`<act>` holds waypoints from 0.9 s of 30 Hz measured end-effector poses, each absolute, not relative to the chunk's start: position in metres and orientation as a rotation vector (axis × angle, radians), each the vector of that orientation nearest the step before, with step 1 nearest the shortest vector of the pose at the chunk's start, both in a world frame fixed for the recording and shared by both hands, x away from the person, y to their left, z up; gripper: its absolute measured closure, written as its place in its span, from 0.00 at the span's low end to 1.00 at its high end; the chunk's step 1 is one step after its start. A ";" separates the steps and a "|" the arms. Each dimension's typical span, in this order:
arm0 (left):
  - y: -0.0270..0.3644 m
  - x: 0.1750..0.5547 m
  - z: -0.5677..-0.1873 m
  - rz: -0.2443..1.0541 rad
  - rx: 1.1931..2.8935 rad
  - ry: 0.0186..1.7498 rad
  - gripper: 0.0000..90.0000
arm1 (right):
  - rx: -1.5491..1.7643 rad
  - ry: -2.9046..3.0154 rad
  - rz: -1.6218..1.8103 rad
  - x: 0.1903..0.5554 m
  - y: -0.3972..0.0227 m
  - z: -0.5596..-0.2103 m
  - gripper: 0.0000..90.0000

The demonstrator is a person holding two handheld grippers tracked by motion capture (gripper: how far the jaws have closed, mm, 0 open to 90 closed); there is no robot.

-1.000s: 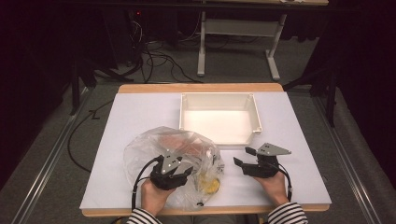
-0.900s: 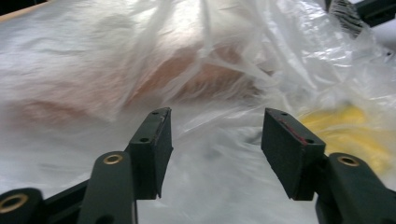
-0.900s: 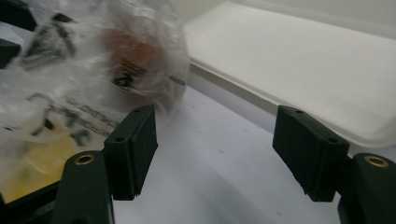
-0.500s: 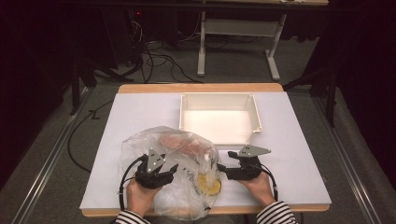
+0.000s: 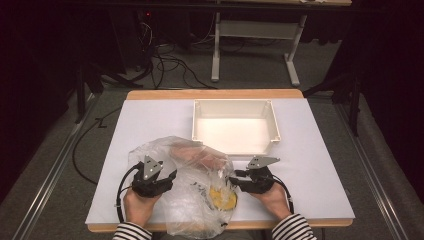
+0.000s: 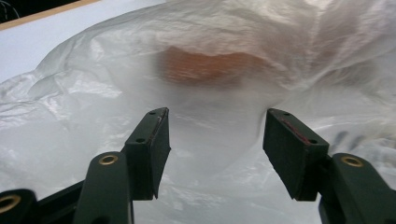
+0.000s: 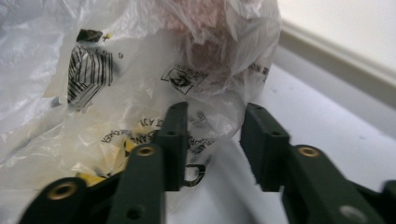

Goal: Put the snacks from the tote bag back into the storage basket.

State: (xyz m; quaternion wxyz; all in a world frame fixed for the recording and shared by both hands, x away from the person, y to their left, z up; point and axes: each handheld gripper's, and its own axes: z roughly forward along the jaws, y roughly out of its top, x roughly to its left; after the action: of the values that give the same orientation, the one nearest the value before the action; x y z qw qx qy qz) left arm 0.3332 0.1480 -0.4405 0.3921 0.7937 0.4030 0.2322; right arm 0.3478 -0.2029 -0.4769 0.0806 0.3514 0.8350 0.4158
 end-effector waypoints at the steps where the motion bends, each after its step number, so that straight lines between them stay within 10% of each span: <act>1: 0.149 0.334 -0.441 0.588 2.019 1.028 0.46 | 1.056 2.511 1.235 0.349 -0.203 -0.478 0.78; 6: 0.150 0.334 -0.442 0.590 2.021 1.027 0.46 | 1.020 2.541 1.216 0.348 -0.203 -0.478 0.99; 27: 0.144 0.331 -0.429 0.608 2.015 0.961 0.44 | 1.054 2.491 1.178 0.342 -0.241 -0.471 1.00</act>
State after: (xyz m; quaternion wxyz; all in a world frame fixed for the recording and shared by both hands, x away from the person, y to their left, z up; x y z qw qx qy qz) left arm 0.3305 0.1441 -0.4287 0.4024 0.7973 0.3801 0.2405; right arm 0.3420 -0.2410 -0.4705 0.0957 0.3558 0.8404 0.3975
